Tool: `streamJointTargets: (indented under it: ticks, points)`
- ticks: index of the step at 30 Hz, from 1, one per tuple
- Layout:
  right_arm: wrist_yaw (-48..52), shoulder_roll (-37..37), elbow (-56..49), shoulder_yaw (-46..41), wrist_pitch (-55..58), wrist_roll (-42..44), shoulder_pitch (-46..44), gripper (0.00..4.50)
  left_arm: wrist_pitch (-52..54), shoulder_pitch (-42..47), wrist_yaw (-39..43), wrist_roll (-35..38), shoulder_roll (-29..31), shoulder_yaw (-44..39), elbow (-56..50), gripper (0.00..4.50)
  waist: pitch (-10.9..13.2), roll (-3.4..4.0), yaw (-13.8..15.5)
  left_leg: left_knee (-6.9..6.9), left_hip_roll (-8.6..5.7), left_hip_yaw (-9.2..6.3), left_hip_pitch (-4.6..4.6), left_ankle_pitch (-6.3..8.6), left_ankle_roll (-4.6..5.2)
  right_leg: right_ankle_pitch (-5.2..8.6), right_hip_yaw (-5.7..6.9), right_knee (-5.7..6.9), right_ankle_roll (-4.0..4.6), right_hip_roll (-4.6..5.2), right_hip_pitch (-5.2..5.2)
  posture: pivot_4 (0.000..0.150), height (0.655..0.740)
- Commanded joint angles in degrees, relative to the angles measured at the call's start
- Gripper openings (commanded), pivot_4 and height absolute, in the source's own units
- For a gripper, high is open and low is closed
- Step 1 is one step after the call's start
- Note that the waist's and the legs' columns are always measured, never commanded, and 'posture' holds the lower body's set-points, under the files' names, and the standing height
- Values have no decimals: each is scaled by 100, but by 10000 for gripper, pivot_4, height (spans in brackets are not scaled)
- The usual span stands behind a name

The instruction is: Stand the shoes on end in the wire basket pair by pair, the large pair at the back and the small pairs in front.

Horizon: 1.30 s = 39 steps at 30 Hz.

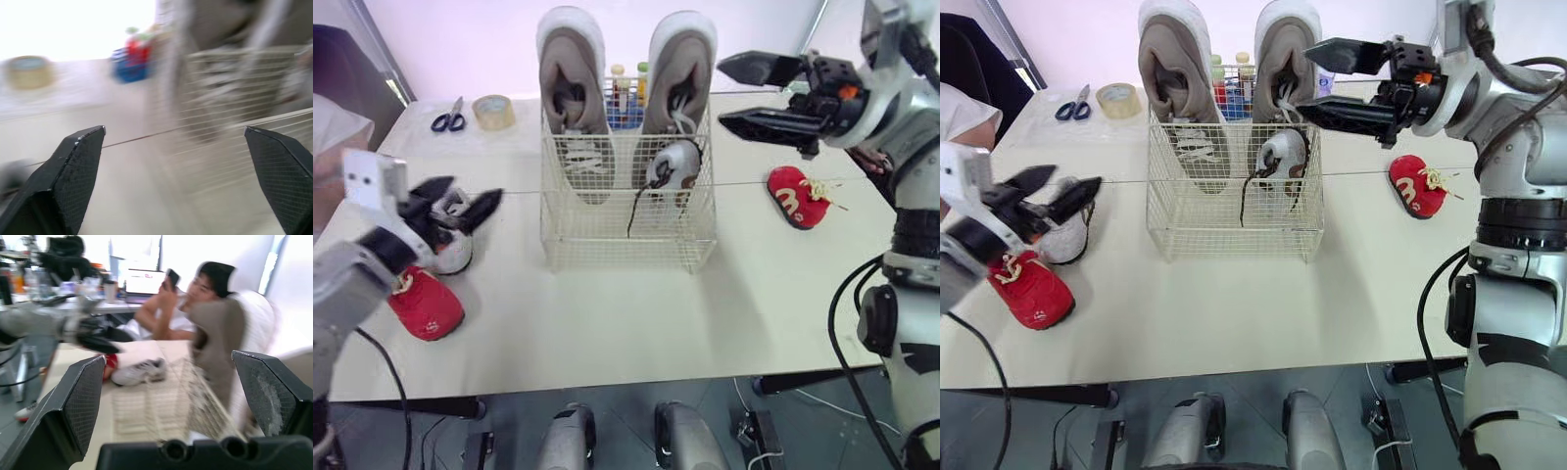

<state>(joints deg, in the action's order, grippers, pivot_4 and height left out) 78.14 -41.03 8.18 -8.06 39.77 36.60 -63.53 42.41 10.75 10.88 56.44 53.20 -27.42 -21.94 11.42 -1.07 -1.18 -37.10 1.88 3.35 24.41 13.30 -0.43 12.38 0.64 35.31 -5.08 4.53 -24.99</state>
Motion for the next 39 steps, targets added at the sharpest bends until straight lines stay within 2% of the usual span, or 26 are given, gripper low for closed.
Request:
streamJointTargets:
  ticks: [1, 4, 8, 13, 20, 23, 29, 30, 32, 36, 39]
  points:
    - [-47, -70, -1053, 286, 512, 379, 256, 45000, 163, 456, -296, -789, 316, -13, 833, 44169, 0, -1, 22, 0, 0, -1, 1, 0, 0, 0, 1, 3, 0, 0, -1, 1500, 7400]
    - [67, -99, -1656, 678, 659, 461, 567, 45000, 678, 1221, -554, -1465, 595, 528, 1952, 44169, -1, -3, 60, -4, -1, 0, 3, 0, 0, 0, 1, 6, 0, 2, -2, 1500, 7400]
    - [147, -155, -1836, 1101, 259, 94, 852, 45000, 1182, 2251, -272, -2050, 638, 1255, 3231, 44169, -4, -8, 65, -8, -5, 7, 5, 0, -1, -1, 1, 1, -2, 10, 0, 1500, 7400]
    - [96, -173, -1863, 1297, 53, -106, 998, 45000, 1104, 3251, 459, -2716, 480, 1894, 4652, 44169, -6, -13, 55, -7, -6, 12, 12, 0, -1, -12, 2, 2, -22, 7, -7, 1500, 7400]
    - [-150, -128, -1916, 1283, 63, -145, 1088, 45000, 684, 4108, 1353, -3840, 101, 2784, 6601, 44169, -6, -13, 43, -8, -5, 15, 11, -1, -1, -13, 2, 28, -27, 2, -18, 1500, 7400]
    - [-271, -116, -1968, 1254, 68, -139, 1161, 45000, 396, 4391, 1528, -4174, -114, 2871, 7275, 36051, -8, -16, 52, -18, -4, 14, 11, -1, -1, -13, 2, 38, -27, 2, -17, 1500, 7400]
    - [-442, -205, -2045, 1147, 80, -119, 1271, 45000, 93, 4712, 1710, -4510, -323, 2785, 7878, 4415, -9, -17, 49, -38, -4, 11, 2, -2, -2, -13, 0, 73, -26, 5, -17, 1500, 7400]
    - [-454, -223, -2039, 1129, 87, -109, 1274, 45000, 84, 4750, 1684, -4525, -347, 2740, 7919, 777, -9, -17, 46, -38, -3, 9, 0, -4, -5, -12, 1, 76, -25, 5, -17, 1500, 7400]
    - [-472, -257, -2006, 1094, 81, -106, 1270, 45000, 78, 4806, 1627, -4535, -387, 2628, 7963, 777, -9, -17, 34, -38, -1, 2, -2, -11, -14, -12, 0, 81, -23, 0, -18, 1500, 7400]
    - [-539, -235, -1715, 1040, 18, -166, 1133, 45000, -707, 4855, 1336, -4263, -364, 1904, 7585, 777, -8, -22, 37, -39, 1, -4, 0, -20, -14, -15, 1, 83, -17, 0, -20, 1500, 7400]
    - [-565, -226, -1490, 976, -43, -204, 1026, 45000, -1311, 4665, 912, -4081, -392, 1249, 6807, 777, -5, -30, 38, -40, 0, -1, 12, -20, -14, -16, 0, 77, -19, 4, -26, 1500, 7400]
